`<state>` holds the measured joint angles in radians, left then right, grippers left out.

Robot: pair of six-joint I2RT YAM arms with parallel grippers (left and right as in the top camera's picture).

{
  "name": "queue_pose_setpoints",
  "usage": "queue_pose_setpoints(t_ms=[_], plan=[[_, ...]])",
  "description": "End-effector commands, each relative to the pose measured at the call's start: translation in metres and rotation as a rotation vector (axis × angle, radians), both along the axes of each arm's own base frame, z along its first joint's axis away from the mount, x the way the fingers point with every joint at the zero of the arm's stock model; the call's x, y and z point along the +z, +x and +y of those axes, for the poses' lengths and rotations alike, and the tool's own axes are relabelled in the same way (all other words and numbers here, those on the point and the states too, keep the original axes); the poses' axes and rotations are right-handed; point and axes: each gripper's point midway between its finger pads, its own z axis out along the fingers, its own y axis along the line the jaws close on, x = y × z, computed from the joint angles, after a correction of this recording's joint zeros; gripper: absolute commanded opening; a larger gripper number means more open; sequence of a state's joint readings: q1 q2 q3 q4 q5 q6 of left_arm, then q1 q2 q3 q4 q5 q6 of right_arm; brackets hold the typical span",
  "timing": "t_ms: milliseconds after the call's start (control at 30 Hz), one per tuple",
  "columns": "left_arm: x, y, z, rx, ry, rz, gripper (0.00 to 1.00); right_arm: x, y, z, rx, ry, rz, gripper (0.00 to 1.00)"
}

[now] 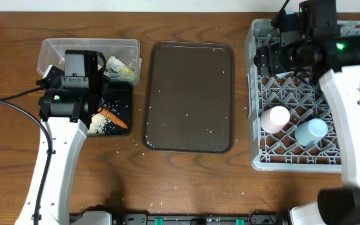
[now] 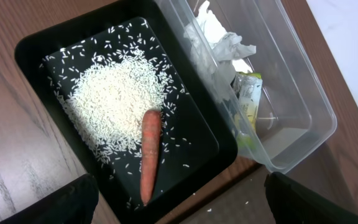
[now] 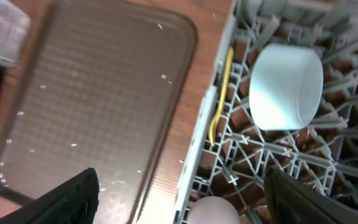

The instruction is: Sort waste into correct bins and load items into the dishwasher rack

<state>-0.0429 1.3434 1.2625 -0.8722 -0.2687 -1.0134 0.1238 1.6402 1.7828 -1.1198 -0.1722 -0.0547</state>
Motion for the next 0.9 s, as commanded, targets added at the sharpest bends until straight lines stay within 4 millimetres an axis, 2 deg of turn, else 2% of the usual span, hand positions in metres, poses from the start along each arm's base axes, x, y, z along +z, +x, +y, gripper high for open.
queue_pose_setpoints(t_ms=[0,33,100,233,400,500,733,867], plan=[[0.008,0.001,0.001,-0.007,0.018,-0.013,0.89,0.054,-0.03,0.001,0.025,0.019,-0.135,0.95],[0.008,0.001,0.001,-0.007,0.018,-0.013,0.89,0.064,-0.041,0.0,0.025,0.021,-0.157,0.99],[0.008,0.001,0.001,-0.007,0.018,-0.013,0.9,0.081,-0.064,-0.003,0.025,0.024,-0.185,0.99],[0.008,0.001,0.001,-0.007,0.018,-0.013,0.9,0.102,-0.109,-0.009,0.025,0.028,-0.215,0.99],[0.008,0.001,0.001,-0.007,0.018,-0.013,0.91,0.117,-0.155,-0.015,0.025,0.031,-0.248,0.99],[0.008,0.001,0.001,-0.007,0.018,-0.013,0.91,0.124,-0.174,-0.03,-0.021,-0.015,-0.281,0.99],[0.008,0.001,0.001,-0.007,0.018,-0.012,0.92,0.149,-0.196,-0.069,-0.242,-0.079,-0.416,0.99],[0.008,0.001,0.001,-0.007,0.018,-0.012,0.92,0.165,-0.184,-0.079,-0.316,-0.079,-0.518,0.99]])
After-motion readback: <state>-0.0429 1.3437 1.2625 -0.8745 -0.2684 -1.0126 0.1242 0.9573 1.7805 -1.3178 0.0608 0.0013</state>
